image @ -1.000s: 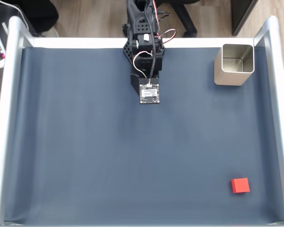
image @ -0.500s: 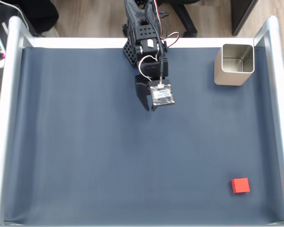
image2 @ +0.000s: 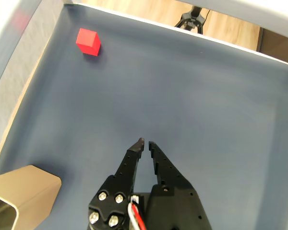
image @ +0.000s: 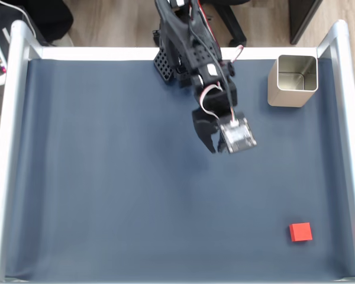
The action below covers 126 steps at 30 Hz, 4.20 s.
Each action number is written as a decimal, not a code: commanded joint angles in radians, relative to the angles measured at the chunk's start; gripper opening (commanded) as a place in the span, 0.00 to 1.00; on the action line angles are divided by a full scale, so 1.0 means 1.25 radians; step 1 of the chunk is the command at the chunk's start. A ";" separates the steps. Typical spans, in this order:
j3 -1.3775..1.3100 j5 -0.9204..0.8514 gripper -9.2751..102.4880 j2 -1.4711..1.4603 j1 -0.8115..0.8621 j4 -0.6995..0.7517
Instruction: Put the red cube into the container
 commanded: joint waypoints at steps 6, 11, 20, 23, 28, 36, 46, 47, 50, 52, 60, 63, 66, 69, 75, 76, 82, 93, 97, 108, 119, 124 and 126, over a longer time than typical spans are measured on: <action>-0.231 0.005 0.08 -0.206 -0.047 -0.029; -0.320 -0.045 0.10 -0.309 -0.088 -0.093; -0.422 -0.094 0.23 -0.475 -0.148 -0.243; -0.439 -0.097 0.27 -0.523 -0.152 -0.287; -0.432 -0.091 0.32 -0.595 -0.147 -0.403; -0.426 -0.081 0.39 -0.744 -0.104 -0.668; -0.463 -0.015 0.40 -0.858 -0.093 -0.812; -0.474 -0.005 0.40 -0.868 -0.096 -0.816; -0.513 0.020 0.40 -0.900 -0.106 -0.826; -0.535 0.022 0.40 -0.922 -0.112 -0.843; -0.655 0.045 0.40 -0.998 -0.135 -0.844; -0.696 0.038 0.40 -1.026 -0.141 -0.843; -0.729 0.025 0.40 -1.052 -0.144 -0.846; -0.766 0.009 0.40 -1.081 -0.144 -0.846; -0.830 -0.020 0.40 -1.124 -0.144 -0.847; -0.837 -0.021 0.40 -1.128 -0.144 -0.847; -0.868 -0.018 0.39 -1.146 -0.148 -0.847; -0.873 -0.052 0.31 -1.149 -0.160 -0.852; -0.873 -0.059 0.29 -1.147 -0.160 -0.852; -0.864 -0.071 0.21 -1.145 -0.168 -0.859; -0.846 -0.099 0.12 -1.131 -0.168 -0.854; -0.822 -0.104 0.08 -1.108 -0.169 -0.847; -0.809 -0.102 0.08 -1.086 -0.168 -0.833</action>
